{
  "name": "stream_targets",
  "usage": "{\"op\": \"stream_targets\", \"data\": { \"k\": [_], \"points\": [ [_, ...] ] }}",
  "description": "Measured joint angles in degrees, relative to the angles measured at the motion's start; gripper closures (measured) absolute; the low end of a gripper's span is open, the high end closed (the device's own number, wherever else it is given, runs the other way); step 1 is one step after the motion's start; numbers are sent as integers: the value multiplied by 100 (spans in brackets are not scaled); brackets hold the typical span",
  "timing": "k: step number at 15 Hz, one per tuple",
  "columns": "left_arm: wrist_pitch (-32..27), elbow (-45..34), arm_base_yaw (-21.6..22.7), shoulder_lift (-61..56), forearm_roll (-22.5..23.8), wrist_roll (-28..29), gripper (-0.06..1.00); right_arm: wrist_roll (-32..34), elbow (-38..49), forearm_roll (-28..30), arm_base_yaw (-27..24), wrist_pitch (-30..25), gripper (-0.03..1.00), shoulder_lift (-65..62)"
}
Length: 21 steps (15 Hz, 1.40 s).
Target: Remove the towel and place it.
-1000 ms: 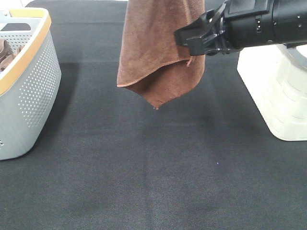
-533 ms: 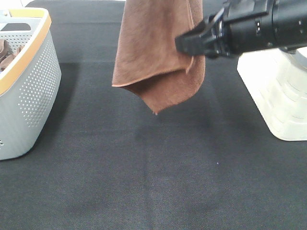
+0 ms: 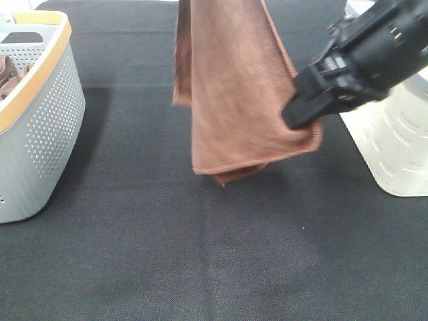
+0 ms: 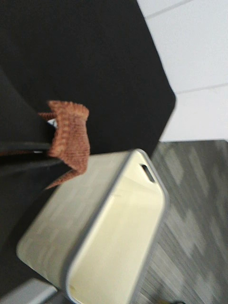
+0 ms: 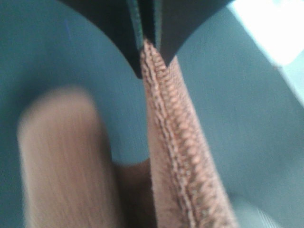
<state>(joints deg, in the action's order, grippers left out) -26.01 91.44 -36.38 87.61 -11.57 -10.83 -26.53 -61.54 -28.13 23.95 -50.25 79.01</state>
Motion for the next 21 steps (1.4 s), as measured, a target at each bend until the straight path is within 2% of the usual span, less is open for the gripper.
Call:
{"op": "stream_targets", "data": {
  "k": [2,3,4,5,7,10,13,14,15,18,20,21],
  "points": [
    [-653,0,0,0,882,688,94,476,-390,516,0,-561,97,0],
    [-991,0,0,0,1112,865,94,688,-573,779,0,-670,97,0],
    [-991,0,0,0,1112,865,94,688,-573,779,0,-670,97,0],
    [-1604,0,0,0,1249,957,94,1066,-808,1226,0,-699,97,0],
    [-2303,0,0,0,1301,980,94,1507,-1089,1948,0,-733,97,0],
    [-2974,0,-11,0,1352,980,94,1931,-1467,2727,23,-539,97,0],
    [-2819,0,-29,11,1811,991,94,2000,-1719,2968,57,-29,97,86],
    [-2590,23,-29,109,2200,991,94,2000,-1736,3054,57,235,97,229],
    [-2590,23,-29,109,2200,991,94,2000,-1736,3054,57,235,97,229],
    [-1977,29,-40,487,3323,1083,94,2000,-1770,3421,57,1100,97,619],
    [-1536,29,-34,705,4142,1409,94,2005,-1776,3850,57,1776,97,882],
    [-1071,29,69,882,4778,1736,94,2108,-1776,4240,57,2286,97,1112]
  ]
}}
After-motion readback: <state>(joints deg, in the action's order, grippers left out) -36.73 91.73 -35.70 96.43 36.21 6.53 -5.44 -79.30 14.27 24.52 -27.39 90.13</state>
